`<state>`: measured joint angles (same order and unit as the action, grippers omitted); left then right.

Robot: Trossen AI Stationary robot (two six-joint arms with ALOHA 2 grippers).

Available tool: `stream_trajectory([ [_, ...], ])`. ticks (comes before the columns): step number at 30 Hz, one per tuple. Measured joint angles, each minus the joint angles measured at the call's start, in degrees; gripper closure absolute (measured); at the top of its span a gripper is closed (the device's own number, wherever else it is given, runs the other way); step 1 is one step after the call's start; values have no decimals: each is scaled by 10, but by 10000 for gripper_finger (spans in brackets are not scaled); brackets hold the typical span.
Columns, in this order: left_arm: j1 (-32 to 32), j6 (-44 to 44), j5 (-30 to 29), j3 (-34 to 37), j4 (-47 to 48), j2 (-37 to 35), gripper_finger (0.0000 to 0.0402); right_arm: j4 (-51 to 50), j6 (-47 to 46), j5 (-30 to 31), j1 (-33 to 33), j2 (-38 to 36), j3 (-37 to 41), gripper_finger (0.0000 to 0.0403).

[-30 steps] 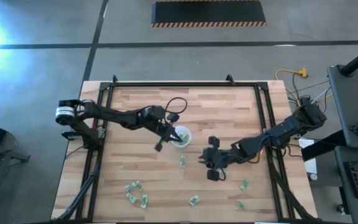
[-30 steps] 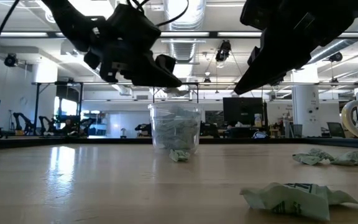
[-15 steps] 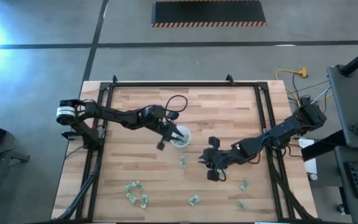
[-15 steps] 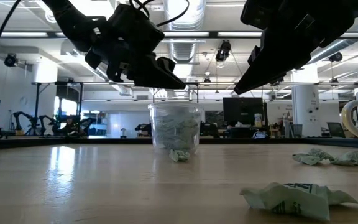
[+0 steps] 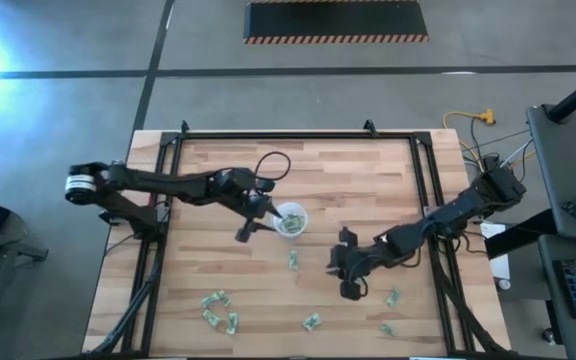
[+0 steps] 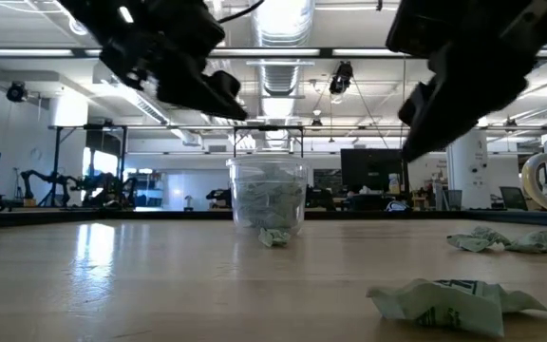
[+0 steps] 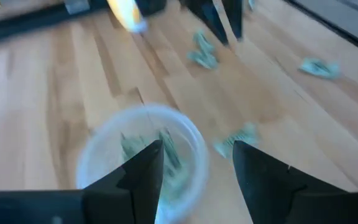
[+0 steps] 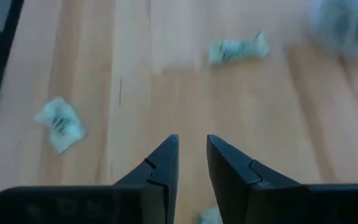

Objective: Pick and place Stevia / Truvia into bins
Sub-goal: Put the light green stevia packet into the transparent container

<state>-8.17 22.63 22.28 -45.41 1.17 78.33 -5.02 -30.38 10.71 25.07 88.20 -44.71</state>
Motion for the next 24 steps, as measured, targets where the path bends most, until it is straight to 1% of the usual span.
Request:
stream_trajectory([
  [4, 14, -15, -1, 10, 85, -49, 224, -41, -31, -2, 14, 0, 0, 322],
  [6, 23, -27, -1, 19, 102, -69, 224, -54, -31, 13, 21, 0, 0, 321],
  [9, 39, -31, -2, 44, 105, -102, 224, -73, -26, 42, 26, 1, 0, 321],
  [13, 62, -47, -2, 76, 103, -139, 224, -87, -30, 58, 26, 1, 3, 321],
  [17, 82, -59, -1, 104, 103, -173, 224, -85, -44, 59, 26, 1, 13, 321],
  [24, 101, -74, -2, 123, 100, -231, 224, -61, -85, 53, 36, 2, 48, 321],
])
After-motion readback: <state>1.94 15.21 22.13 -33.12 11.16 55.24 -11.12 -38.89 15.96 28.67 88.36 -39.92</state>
